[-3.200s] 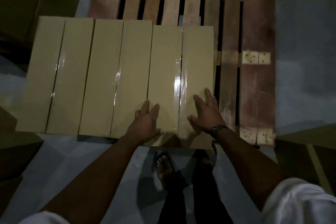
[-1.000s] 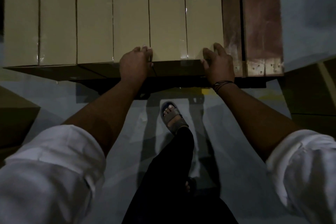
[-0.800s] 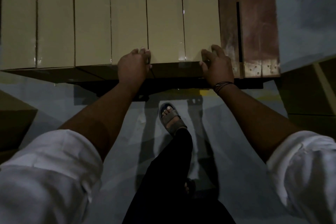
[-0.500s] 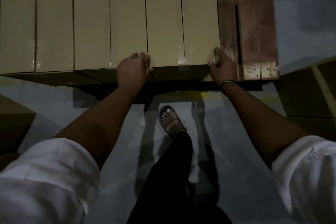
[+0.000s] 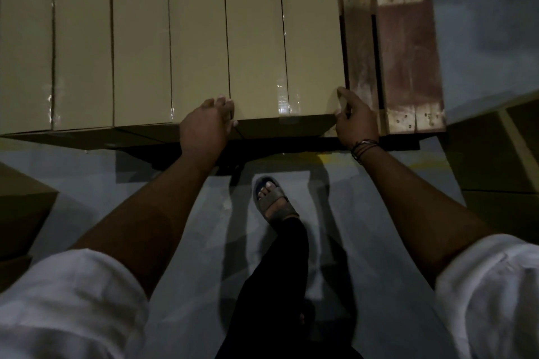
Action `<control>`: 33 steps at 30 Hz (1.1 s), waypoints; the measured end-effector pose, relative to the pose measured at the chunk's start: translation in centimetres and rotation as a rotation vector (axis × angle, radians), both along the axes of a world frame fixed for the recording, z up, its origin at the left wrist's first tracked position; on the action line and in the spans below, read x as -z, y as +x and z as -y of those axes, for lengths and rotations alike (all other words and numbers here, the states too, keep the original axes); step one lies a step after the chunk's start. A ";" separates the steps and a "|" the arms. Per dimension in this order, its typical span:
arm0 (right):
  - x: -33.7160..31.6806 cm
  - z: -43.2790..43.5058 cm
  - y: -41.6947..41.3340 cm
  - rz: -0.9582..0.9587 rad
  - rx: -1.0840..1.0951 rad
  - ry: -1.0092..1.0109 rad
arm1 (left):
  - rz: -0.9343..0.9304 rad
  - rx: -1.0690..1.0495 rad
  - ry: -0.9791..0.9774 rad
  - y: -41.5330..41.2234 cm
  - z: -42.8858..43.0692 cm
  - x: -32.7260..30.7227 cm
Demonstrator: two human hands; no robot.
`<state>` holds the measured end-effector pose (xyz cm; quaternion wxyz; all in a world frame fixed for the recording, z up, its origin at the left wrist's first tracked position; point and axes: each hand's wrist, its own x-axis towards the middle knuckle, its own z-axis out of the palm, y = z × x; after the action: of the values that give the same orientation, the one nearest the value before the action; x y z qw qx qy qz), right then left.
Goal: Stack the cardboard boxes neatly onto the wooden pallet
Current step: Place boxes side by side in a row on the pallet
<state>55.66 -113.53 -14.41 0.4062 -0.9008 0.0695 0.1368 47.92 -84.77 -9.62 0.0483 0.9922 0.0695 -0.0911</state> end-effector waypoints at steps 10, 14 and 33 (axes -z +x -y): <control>-0.4 0.0 -0.5 -0.017 -0.053 -0.048 | -0.005 -0.010 -0.036 0.0 0.2 -0.4; -0.8 -0.4 0.2 -0.007 -0.178 -0.168 | -0.028 -0.060 -0.037 0.8 0.3 -0.8; -15.2 1.8 5.0 0.044 -0.109 -0.342 | -0.023 0.183 -0.155 11.3 13.7 -11.6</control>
<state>60.69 -115.30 0.80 0.2403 -0.9620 0.0342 0.1252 59.27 -98.44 2.01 0.1153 0.9866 -0.0279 -0.1118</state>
